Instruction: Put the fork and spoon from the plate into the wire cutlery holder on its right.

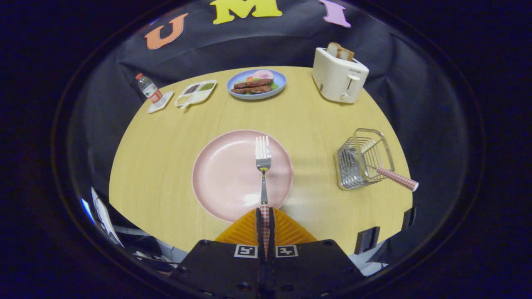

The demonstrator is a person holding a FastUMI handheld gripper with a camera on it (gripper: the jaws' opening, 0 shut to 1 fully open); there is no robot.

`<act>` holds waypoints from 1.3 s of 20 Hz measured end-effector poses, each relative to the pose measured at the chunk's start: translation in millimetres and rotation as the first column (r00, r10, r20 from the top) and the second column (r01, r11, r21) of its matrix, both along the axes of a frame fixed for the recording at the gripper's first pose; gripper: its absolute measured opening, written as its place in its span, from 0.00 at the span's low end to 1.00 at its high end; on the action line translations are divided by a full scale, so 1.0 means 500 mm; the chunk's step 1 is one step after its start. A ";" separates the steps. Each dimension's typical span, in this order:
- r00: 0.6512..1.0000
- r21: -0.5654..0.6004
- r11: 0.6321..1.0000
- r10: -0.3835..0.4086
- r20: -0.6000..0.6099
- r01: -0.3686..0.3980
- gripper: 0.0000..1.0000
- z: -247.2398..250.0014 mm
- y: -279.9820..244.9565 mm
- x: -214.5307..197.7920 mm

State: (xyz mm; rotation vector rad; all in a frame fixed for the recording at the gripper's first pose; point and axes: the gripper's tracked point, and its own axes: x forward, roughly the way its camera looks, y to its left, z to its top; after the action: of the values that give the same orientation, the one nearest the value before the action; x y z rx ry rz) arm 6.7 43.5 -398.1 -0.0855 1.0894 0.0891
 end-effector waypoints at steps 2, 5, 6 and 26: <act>1.000 -0.006 1.000 -0.010 0.016 0.010 0.01 0.029 -0.047 0.006; 0.999 0.005 0.999 -0.042 0.033 0.042 0.01 0.068 -0.116 0.013; 0.998 0.004 0.999 -0.053 0.040 0.053 0.01 0.079 -0.140 0.016; 0.970 -0.081 0.996 -0.066 -0.232 0.048 0.01 0.193 -0.385 0.055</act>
State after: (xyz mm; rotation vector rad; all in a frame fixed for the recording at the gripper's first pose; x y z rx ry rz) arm 34.1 -149.0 -301.5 -0.1124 1.3313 0.0063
